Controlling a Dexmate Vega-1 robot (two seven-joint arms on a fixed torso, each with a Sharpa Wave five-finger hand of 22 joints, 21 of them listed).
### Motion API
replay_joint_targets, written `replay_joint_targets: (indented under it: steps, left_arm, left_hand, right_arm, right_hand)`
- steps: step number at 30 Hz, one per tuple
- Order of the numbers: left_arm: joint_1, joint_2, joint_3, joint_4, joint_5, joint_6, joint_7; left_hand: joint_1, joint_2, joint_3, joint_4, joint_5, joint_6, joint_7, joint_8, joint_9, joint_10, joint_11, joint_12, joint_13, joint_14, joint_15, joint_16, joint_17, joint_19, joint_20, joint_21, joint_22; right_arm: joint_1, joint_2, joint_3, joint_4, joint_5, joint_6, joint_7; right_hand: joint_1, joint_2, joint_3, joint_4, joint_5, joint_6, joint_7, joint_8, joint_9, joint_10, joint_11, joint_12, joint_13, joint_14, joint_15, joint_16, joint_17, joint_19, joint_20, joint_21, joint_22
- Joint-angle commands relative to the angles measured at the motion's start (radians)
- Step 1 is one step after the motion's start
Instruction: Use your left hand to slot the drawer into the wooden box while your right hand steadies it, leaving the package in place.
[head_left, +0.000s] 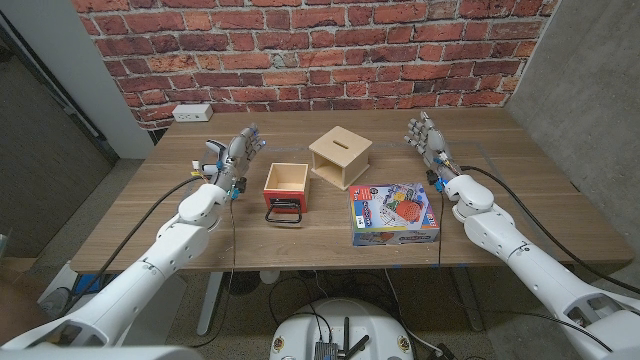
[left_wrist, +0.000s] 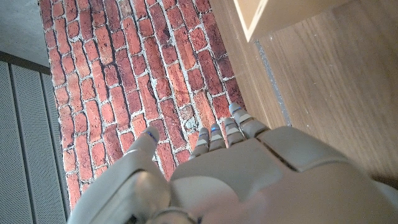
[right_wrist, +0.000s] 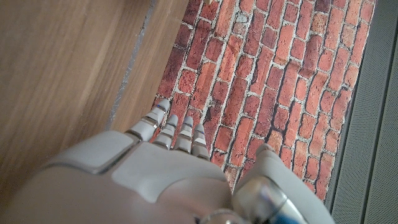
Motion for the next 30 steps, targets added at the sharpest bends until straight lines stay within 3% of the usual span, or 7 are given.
replay_joint_targets:
  steps: [1,13,21,30]
  left_arm:
    - [0.073,0.072,-0.034,-0.125,0.033,0.062,0.070]
    - [0.172,0.131,-0.080,-0.240,0.077,0.069,0.127]
    - [0.208,0.203,-0.107,-0.323,0.112,0.127,0.130]
    - [0.262,0.265,-0.151,-0.416,0.151,0.193,0.158]
  left_hand:
    - [0.018,0.012,0.006,-0.014,0.001,0.015,-0.003,0.006,0.002,0.014,0.000,0.007,0.002,0.013,0.001,0.003,0.001,0.013,-0.026,-0.003,0.004]
    - [0.030,0.003,0.016,-0.041,-0.003,0.034,-0.013,0.008,0.003,0.034,-0.017,0.009,0.002,0.036,-0.015,0.005,0.000,0.023,-0.034,-0.007,0.004]
    - [0.039,0.000,0.023,-0.059,-0.004,0.043,-0.021,0.009,0.003,0.045,-0.026,0.009,0.002,0.047,-0.027,0.004,-0.001,0.024,-0.035,-0.011,0.004]
    - [0.064,-0.012,0.036,-0.105,-0.010,0.075,-0.038,0.013,0.003,0.077,-0.045,0.012,0.002,0.070,-0.047,0.003,-0.002,0.029,-0.035,-0.016,0.003]
  right_arm:
    - [0.005,0.001,-0.011,0.005,-0.013,0.017,0.002]
    - [0.018,0.009,-0.018,0.042,-0.013,0.055,0.042]
    - [0.014,-0.002,-0.011,0.042,-0.010,0.065,0.053]
    - [0.012,0.009,-0.007,0.057,0.003,0.075,0.058]
  right_hand:
    - [0.007,0.025,0.005,0.001,0.009,0.013,0.001,0.005,0.004,0.011,-0.002,0.005,0.000,0.007,-0.044,0.009,-0.001,0.006,-0.026,0.002,0.001]
    - [0.008,0.026,0.006,0.001,0.010,0.014,-0.001,0.004,0.003,0.012,-0.004,0.004,-0.004,0.009,-0.045,0.009,-0.009,0.004,-0.029,0.001,0.001]
    - [0.009,0.026,0.007,0.002,0.011,0.014,-0.001,0.004,0.003,0.012,-0.003,0.004,-0.006,0.008,-0.047,0.008,-0.015,-0.004,-0.032,-0.001,0.001]
    - [0.010,0.027,0.007,0.002,0.012,0.015,-0.001,0.003,0.003,0.013,-0.004,0.004,-0.008,0.009,-0.048,0.008,-0.021,-0.006,-0.034,-0.001,0.001]
